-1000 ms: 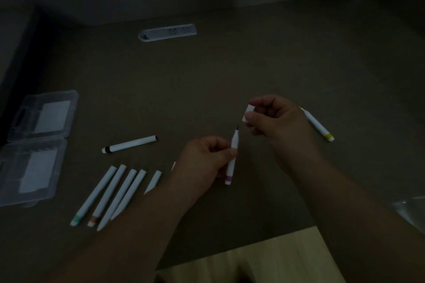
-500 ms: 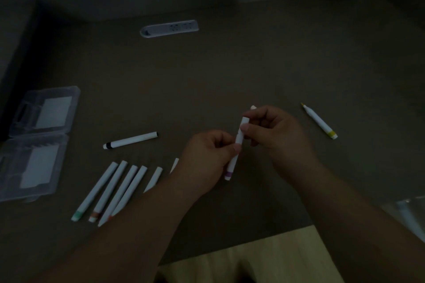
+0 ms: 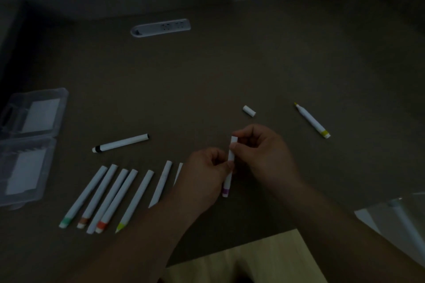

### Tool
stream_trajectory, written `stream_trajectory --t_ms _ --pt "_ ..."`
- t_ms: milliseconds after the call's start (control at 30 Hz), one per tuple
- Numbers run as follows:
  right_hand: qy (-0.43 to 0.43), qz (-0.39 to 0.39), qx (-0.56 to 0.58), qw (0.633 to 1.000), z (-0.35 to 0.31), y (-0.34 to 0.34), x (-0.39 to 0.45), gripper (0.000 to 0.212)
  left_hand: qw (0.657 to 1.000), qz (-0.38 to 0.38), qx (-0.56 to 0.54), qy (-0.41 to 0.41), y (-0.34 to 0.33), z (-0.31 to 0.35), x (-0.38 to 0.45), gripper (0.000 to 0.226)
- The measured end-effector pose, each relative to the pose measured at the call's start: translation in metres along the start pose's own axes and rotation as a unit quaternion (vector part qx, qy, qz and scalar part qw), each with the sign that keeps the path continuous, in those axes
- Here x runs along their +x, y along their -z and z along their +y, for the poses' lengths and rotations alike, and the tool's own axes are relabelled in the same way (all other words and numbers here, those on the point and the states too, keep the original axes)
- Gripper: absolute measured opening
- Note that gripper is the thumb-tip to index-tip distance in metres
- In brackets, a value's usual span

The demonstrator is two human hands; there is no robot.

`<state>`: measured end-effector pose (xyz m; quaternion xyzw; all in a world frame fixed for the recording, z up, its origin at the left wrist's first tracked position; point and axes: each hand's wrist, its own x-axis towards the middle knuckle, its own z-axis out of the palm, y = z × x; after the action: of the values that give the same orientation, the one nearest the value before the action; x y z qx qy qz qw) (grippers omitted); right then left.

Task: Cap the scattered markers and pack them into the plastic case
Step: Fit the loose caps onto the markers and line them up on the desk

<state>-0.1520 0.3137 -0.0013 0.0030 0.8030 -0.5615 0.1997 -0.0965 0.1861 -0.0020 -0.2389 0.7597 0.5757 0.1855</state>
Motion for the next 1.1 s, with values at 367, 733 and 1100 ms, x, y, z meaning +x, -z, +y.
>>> stream_trajectory --t_ms 367,733,1100 --pt "0.11 0.203 -0.332 0.915 0.02 0.064 0.029 0.023 0.944 0.018 0.324 0.065 0.018 0.023 0.016 0.024" --pt "-0.019 0.196 -0.493 0.847 0.021 0.107 0.049 0.029 0.869 0.097 0.483 0.056 0.02 0.013 0.029 0.033" --pt "0.001 0.127 -0.131 0.983 0.004 0.065 0.023 0.005 0.93 0.189 0.286 -0.13 0.004 0.025 0.019 0.037"
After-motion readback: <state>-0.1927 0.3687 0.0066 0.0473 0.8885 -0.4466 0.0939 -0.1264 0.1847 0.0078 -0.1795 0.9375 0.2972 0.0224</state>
